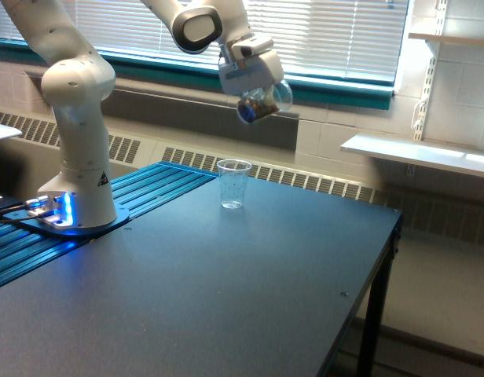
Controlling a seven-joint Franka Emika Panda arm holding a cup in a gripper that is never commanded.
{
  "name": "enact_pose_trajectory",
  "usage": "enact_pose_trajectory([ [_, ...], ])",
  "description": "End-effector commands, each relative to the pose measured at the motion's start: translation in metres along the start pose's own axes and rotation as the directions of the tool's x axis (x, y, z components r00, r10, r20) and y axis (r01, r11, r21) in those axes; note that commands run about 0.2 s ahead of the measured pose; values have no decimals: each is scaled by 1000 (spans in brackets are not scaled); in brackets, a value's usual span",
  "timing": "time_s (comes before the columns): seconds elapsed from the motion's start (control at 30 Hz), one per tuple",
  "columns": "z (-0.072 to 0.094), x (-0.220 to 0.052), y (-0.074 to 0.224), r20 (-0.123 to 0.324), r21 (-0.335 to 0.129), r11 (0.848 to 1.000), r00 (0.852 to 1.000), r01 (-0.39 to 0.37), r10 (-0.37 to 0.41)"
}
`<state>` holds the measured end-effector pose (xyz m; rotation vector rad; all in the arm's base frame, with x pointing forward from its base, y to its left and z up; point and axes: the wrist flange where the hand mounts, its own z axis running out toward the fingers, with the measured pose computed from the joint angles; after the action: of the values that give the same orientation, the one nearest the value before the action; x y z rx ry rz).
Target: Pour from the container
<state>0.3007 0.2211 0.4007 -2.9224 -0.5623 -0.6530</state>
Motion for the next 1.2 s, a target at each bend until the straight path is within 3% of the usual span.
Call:
enact_pose_trajectory([
  [0.03, 3, -10, -3, 24, 8, 998, 998, 64, -65],
  [0.7, 5, -31, -3, 72, 3, 997, 994, 79, -79],
  [1.2, 4, -55, 16, 84, -9, 999, 996, 35, -34],
])
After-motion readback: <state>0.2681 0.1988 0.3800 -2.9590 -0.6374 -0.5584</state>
